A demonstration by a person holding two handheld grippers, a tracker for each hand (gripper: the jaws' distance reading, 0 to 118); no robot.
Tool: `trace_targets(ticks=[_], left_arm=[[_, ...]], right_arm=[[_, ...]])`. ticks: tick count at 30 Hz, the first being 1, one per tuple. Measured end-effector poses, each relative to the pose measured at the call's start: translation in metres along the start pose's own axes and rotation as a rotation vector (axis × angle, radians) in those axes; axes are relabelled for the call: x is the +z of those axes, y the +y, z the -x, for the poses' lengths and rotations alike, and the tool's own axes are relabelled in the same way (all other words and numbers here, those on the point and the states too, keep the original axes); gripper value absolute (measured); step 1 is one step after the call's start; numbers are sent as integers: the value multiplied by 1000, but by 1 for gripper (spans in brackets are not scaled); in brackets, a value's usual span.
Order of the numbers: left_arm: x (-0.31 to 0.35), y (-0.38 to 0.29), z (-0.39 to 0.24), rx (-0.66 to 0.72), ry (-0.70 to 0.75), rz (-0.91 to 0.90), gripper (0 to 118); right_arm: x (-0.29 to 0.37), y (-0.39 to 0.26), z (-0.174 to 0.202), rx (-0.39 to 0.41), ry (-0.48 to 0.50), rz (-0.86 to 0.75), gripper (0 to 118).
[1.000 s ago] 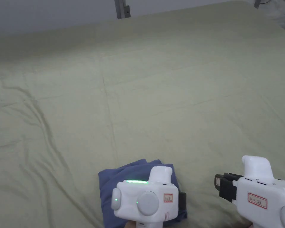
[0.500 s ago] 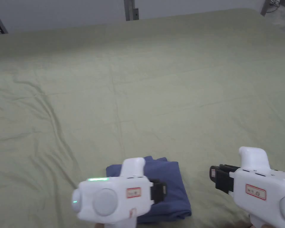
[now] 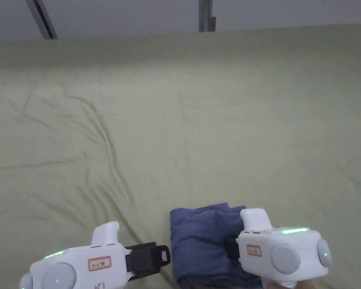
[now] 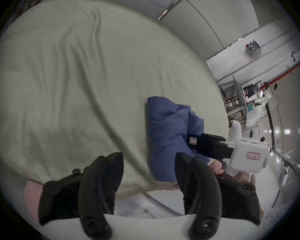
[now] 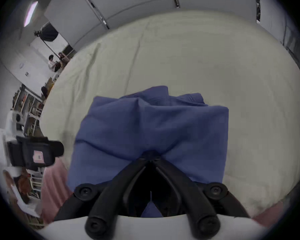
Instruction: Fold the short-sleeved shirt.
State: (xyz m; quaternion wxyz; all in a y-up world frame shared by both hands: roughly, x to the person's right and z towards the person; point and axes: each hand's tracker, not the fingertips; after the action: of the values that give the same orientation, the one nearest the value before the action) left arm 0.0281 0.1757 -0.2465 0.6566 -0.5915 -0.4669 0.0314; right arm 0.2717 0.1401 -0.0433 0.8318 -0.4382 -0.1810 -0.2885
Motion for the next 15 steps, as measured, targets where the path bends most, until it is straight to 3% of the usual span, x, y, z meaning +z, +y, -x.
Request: trace_targets(ticks=[2,12,15], left_arm=[[-9,1,2,27,-29,24,79],[-74,32,5,177,-276,115,81],[-92,37,8,164,-258,138,82]], right_arm=[[7,5,-2,-47,8,10,0],[6,4,-1,-20,-2,14,0],[7,4,-2,-33,1,13,0]])
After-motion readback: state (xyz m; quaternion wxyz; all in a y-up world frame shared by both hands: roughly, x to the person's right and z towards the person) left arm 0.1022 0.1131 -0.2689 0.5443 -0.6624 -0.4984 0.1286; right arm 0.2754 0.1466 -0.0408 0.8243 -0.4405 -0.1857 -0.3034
